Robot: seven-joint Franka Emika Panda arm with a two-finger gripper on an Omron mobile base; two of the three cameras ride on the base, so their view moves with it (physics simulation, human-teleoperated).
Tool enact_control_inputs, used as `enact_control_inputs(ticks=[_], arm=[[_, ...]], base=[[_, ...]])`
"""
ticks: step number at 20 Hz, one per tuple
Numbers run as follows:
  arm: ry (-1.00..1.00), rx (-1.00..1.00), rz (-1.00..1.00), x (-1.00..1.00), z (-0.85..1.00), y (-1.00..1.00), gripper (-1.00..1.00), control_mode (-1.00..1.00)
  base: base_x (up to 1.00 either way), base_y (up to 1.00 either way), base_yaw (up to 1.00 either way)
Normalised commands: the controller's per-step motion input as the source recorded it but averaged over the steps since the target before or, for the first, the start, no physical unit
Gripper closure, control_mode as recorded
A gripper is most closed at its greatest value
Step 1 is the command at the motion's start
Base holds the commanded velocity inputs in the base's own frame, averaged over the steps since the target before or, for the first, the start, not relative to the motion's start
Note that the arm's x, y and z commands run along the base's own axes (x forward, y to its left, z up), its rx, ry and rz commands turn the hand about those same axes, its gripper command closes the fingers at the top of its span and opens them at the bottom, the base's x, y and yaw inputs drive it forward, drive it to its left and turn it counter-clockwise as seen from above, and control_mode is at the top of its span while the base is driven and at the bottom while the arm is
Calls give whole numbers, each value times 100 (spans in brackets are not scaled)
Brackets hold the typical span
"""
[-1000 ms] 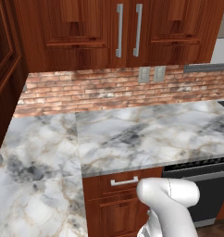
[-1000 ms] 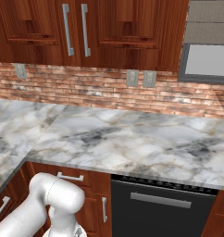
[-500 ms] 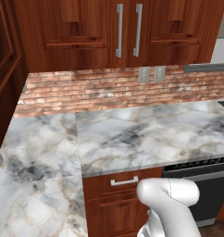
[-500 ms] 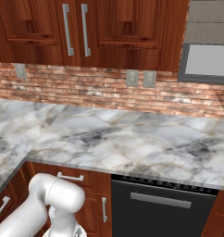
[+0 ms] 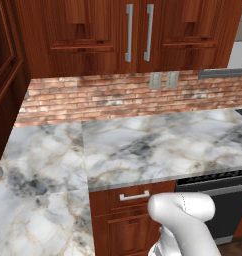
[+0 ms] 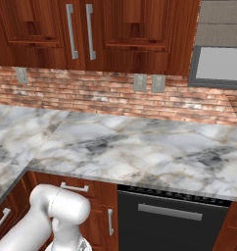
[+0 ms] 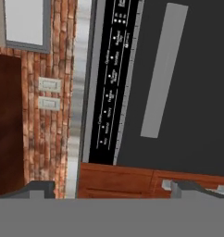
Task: Open the dishwasher door and pull out the top rack.
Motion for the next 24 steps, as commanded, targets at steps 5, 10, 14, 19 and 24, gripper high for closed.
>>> enact_control_inputs(ticks=[5,10,14,19,24], arm=[[0,1,0,28,-6,-4,-100,-100],[0,0,0,28,-10,-2,-100,-100],[0,0,0,25,-13,-3,-100,-100],[1,0,0,26,-15,-2,-100,-100],[1,0,0,29,-14,0,-100,-100]], base=[[0,0,0],[0,0,0],[0,0,0],[0,0,0],[0,0,0]])
